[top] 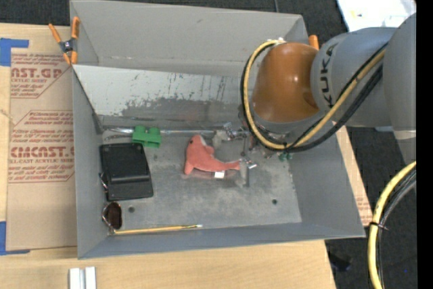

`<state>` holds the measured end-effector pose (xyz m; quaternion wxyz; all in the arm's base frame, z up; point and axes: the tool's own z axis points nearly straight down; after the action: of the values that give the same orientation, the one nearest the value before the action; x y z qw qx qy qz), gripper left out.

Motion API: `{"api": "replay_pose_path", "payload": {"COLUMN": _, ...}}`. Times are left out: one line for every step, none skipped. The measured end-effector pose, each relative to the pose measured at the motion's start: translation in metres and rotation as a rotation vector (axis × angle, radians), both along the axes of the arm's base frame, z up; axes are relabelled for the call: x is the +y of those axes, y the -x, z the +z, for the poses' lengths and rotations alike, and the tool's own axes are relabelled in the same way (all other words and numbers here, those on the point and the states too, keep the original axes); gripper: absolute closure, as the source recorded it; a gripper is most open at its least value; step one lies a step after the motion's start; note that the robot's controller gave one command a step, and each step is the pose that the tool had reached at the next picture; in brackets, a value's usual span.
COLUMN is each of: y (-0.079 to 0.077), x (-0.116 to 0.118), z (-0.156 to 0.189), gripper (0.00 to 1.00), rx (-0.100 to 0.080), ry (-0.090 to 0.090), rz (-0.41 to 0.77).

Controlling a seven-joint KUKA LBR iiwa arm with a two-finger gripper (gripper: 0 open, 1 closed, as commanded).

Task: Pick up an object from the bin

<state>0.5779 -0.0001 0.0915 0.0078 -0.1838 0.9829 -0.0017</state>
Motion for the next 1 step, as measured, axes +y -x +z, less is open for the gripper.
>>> {"api": "replay_pose_path", "payload": {"y": 0.0, "x": 0.0, "z": 0.0, "gripper": 0.0, "rx": 0.0, "ry": 0.0, "rz": -0.001}}
